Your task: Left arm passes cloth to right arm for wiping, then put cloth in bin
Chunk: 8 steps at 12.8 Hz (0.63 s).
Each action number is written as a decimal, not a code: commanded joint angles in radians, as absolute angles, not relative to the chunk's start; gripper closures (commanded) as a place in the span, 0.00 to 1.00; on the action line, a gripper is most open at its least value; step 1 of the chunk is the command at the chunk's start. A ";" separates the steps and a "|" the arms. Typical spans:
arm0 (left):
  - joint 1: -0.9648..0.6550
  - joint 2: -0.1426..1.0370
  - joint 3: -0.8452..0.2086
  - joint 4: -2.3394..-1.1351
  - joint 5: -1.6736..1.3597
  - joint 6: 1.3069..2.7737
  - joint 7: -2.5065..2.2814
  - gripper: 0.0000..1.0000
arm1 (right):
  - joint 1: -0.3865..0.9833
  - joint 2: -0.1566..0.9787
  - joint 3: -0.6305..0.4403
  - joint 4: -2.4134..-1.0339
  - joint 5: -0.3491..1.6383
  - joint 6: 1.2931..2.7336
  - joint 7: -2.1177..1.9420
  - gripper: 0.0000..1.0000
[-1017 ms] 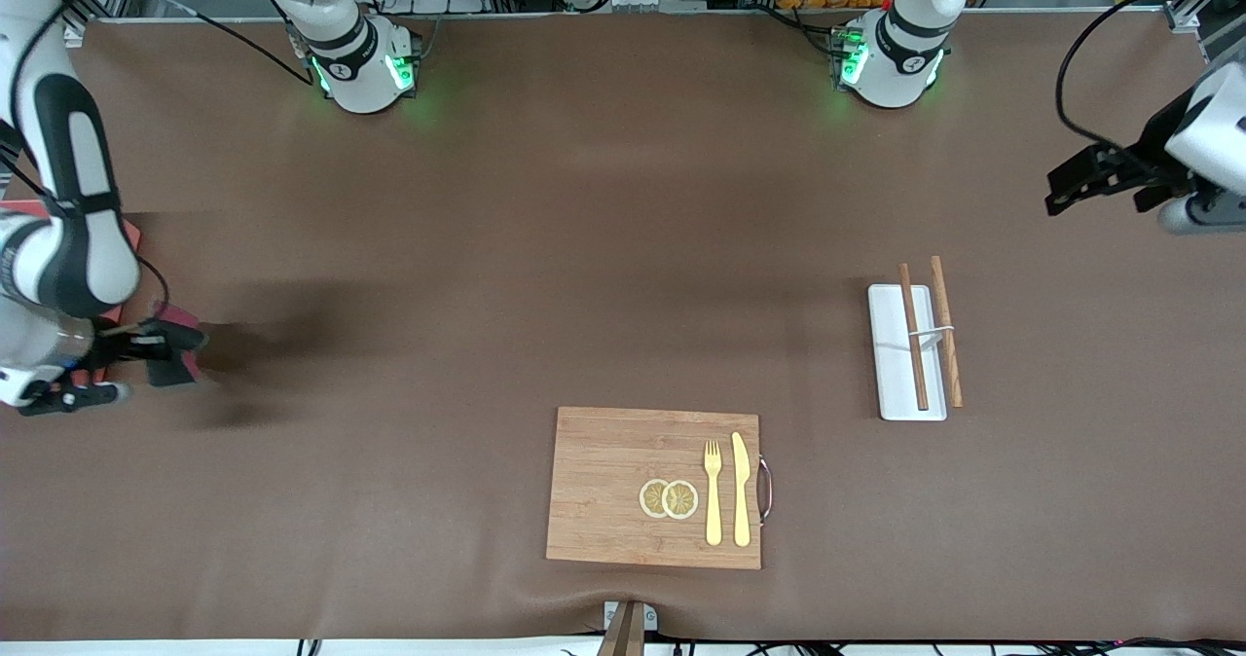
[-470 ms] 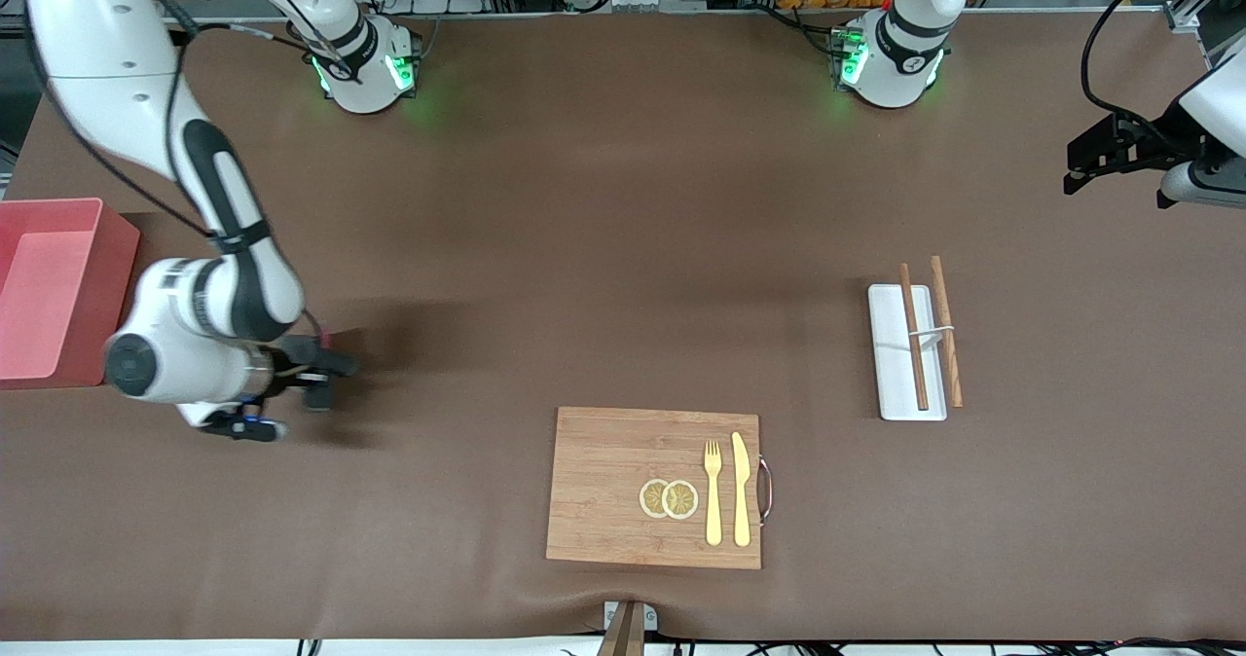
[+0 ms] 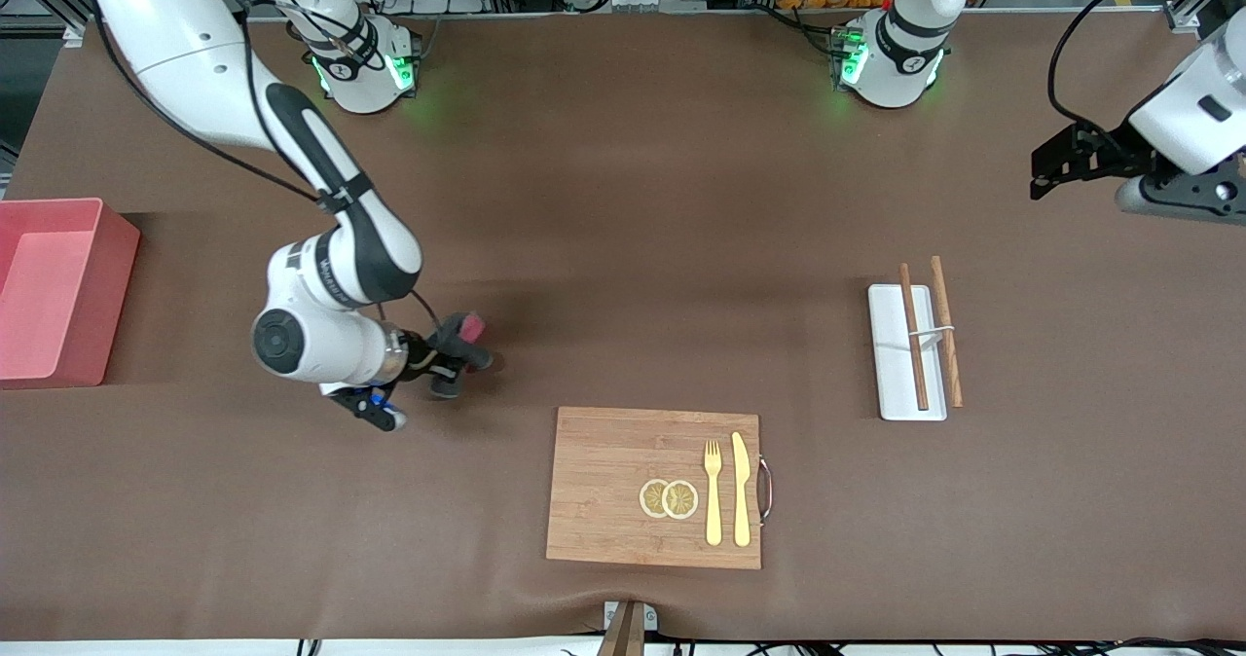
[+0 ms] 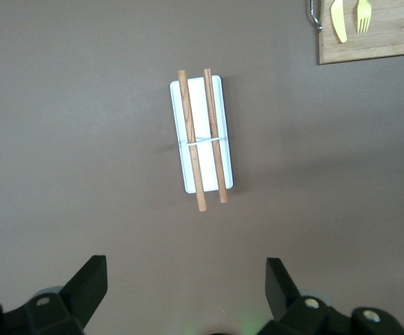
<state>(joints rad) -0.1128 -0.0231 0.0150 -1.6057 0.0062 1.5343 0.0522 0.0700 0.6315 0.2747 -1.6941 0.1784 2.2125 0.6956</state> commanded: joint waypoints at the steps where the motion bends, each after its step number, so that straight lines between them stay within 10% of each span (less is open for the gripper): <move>1: -0.114 -0.018 0.009 -1.597 -0.003 1.525 0.023 0.00 | 0.048 0.594 0.302 -1.675 0.193 2.191 0.747 1.00; 8: -0.110 -0.015 -0.037 -1.543 -0.040 1.510 0.013 0.00 | -0.210 0.473 0.293 -1.585 0.037 1.850 0.210 1.00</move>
<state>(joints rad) -0.1124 -0.0063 -0.0259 -1.5608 -0.0273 1.5340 0.0292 -0.1286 0.4952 0.2790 -1.5815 0.0560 1.8843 0.3656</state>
